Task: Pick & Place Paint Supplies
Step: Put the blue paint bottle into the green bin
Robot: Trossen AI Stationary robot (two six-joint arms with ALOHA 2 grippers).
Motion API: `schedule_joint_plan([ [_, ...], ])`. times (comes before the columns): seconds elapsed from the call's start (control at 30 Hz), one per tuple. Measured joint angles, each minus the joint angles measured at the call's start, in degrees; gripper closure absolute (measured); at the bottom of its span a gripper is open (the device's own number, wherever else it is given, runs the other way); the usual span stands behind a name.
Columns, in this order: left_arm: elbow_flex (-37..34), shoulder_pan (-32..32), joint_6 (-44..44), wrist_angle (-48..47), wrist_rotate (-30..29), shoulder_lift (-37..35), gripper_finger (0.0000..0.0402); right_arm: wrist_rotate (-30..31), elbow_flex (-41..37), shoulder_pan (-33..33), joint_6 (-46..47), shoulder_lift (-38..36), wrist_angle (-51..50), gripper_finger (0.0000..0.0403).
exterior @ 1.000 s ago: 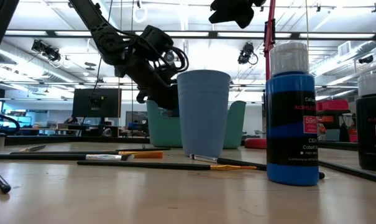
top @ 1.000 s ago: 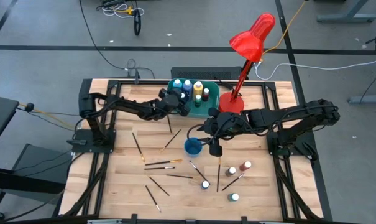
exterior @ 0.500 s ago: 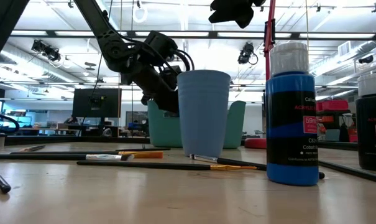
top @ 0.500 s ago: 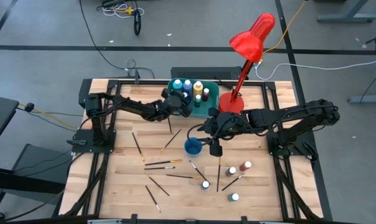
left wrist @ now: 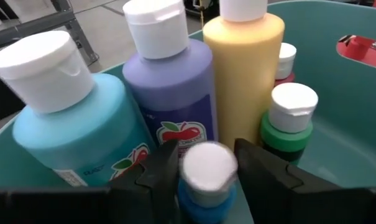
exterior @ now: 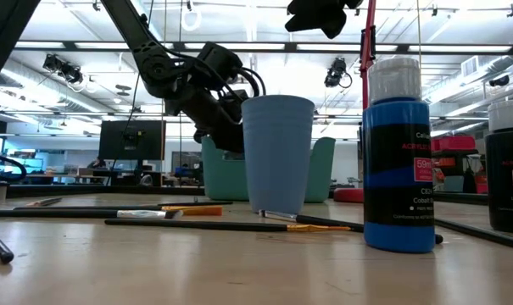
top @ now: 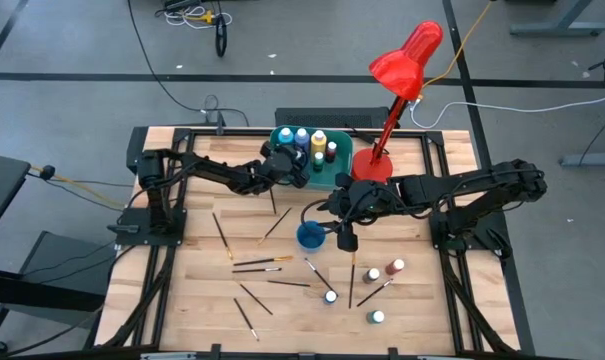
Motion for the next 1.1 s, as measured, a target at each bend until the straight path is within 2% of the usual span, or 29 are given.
schedule_joint_plan([
  [0.23,0.0,-0.03,0.05,0.01,-1.22,0.08,0.0207,-0.05,0.0,0.0,0.0,0.0,0.0,0.0211],
  [0.53,-0.2,-0.33,3.12,-0.3,-1.5,-2.19,0.021,-0.07,0.0,0.0,0.0,0.0,0.0,0.0211],
  [0.73,-0.15,-0.88,4.24,-0.15,-1.11,-6.33,0.0211,-0.09,0.0,0.0,0.0,0.0,-0.02,0.0211],
  [0.9,-0.12,-3.17,8.61,-0.9,-1.01,-11.59,0.0211,-2.95,0.0,0.82,-0.07,0.0,-0.27,0.0211],
  [1.0,-0.11,-5.5,10.15,-5.31,0.23,-16.23,0.0212,-4.75,0.0,2.79,-1.05,0.0,-1.42,0.021],
  [1.1,-0.07,-8.16,10.26,-11.56,4.26,-21.7,0.0212,-5.1,-1.17,5.7,-1.22,0.0,-0.99,0.0205],
])
